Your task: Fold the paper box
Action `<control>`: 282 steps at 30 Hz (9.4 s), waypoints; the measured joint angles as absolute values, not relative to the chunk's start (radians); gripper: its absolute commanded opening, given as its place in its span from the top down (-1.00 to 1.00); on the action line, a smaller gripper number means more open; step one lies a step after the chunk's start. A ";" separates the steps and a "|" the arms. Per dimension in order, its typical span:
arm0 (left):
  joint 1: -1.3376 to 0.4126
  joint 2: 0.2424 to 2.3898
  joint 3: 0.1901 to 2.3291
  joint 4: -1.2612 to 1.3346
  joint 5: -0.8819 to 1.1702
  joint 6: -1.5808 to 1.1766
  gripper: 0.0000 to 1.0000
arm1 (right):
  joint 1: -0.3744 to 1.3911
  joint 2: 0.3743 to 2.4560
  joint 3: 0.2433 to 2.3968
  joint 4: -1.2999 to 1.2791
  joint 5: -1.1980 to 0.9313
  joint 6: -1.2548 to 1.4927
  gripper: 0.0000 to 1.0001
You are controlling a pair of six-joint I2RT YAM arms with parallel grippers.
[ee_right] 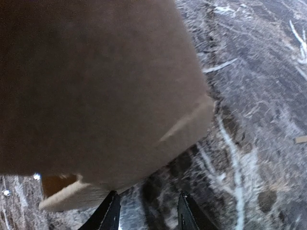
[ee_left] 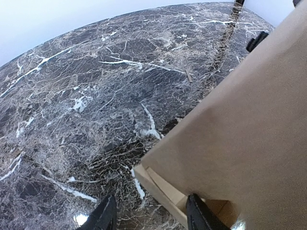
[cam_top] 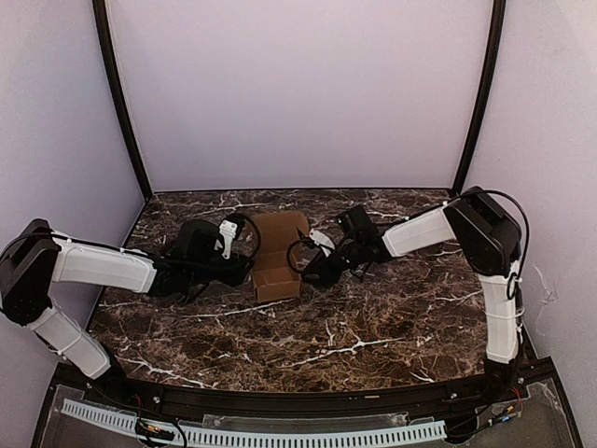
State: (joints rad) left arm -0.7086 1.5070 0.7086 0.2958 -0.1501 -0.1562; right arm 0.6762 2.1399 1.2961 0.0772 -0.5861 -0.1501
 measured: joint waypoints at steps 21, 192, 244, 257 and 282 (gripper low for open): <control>-0.725 1.372 0.630 0.260 -0.123 -0.145 -0.17 | 0.591 1.894 1.131 -0.051 -0.673 -0.388 -0.03; -0.963 1.463 0.649 0.230 -0.127 -0.547 -0.16 | 0.921 1.765 1.248 -0.440 -0.337 -0.824 -0.17; -0.933 1.697 0.944 -0.057 0.246 -0.635 0.00 | 0.850 1.777 1.172 -0.439 -0.238 -1.065 -0.36; -0.934 1.710 0.967 -0.099 0.215 -0.627 0.02 | 0.849 1.787 1.174 -0.424 -0.242 -1.065 -0.34; -0.966 1.718 0.958 -0.085 -0.010 -0.519 0.13 | 0.847 1.784 1.166 -0.386 -0.250 -1.028 -0.40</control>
State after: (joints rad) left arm -0.9657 1.7176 0.9581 -0.0849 -0.0097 -0.5190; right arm 0.8467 1.7844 1.1660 -0.3862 -0.2501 -1.0283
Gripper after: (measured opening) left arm 0.435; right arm 0.692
